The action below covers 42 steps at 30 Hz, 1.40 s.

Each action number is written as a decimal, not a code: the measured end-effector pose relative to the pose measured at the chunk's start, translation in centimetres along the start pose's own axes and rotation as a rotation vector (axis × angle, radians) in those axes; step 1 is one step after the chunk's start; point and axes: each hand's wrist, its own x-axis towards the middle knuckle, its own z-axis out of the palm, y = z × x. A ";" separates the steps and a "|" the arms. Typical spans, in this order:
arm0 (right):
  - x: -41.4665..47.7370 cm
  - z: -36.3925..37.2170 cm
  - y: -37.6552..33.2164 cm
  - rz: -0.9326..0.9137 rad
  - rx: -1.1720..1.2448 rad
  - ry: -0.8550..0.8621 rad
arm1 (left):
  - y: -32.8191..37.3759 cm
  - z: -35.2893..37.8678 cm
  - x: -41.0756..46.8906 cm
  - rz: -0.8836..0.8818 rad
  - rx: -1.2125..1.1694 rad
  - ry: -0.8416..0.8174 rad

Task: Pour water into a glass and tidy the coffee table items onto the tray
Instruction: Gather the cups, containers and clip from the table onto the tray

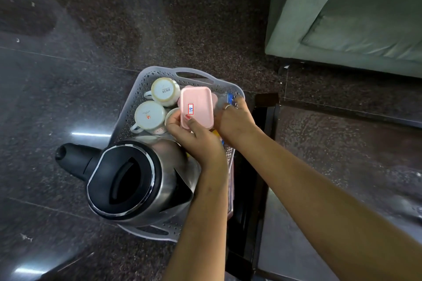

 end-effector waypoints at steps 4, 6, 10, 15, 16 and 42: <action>-0.1 -0.1 0.0 -0.047 -0.074 -0.024 | -0.1 -0.1 0.0 0.003 -0.003 -0.018; -0.2 -0.4 0.3 -0.063 -0.079 0.007 | -0.2 -0.2 -0.1 -0.013 -0.010 -0.032; -1.3 -2.2 2.2 -0.055 -0.058 0.164 | -0.1 -0.1 -0.2 -0.019 -0.021 -0.029; -2.6 -4.8 5.7 -0.029 -0.131 0.333 | -0.3 -0.5 -0.5 0.008 0.072 -0.044; -2.8 -5.2 6.5 0.006 -0.095 0.364 | -0.3 -0.6 -0.7 0.012 0.087 -0.058; -1.6 -1.8 0.2 0.307 0.283 0.145 | 3.1 1.0 -1.6 0.123 0.075 0.110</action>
